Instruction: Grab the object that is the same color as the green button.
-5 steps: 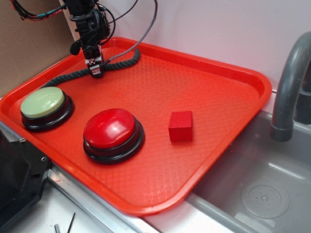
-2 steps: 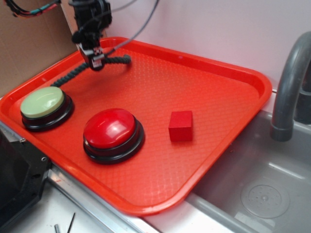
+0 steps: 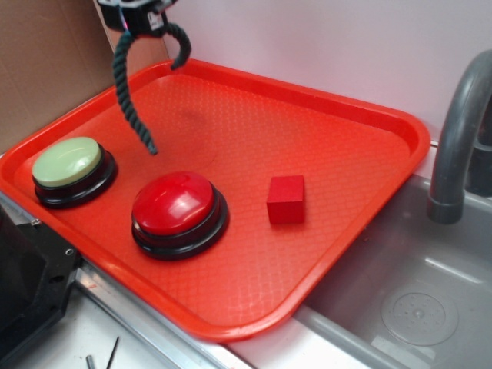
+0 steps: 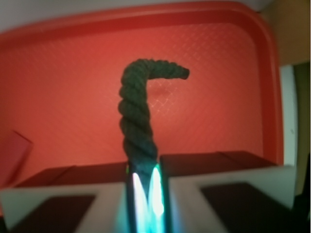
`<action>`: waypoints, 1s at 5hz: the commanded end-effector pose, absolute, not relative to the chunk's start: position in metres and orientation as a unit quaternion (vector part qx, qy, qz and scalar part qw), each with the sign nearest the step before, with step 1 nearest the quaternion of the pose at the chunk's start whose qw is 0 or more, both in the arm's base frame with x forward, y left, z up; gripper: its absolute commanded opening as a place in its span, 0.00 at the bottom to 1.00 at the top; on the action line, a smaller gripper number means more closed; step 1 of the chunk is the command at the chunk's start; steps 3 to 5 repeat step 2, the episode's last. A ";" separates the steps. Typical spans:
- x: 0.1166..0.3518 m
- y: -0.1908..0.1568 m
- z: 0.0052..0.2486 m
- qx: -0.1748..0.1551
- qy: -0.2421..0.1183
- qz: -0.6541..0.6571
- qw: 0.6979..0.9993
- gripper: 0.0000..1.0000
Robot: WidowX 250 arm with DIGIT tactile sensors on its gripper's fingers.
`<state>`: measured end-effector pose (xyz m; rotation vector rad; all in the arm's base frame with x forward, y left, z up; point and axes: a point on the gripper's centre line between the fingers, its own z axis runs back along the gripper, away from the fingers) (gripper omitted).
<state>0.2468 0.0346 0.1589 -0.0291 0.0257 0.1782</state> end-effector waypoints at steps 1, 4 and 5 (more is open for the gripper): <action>0.249 -0.005 0.212 0.015 -0.062 0.100 0.993 0.00; 0.246 -0.002 0.208 -0.005 -0.029 0.106 0.994 0.00; 0.246 -0.002 0.208 -0.005 -0.029 0.106 0.994 0.00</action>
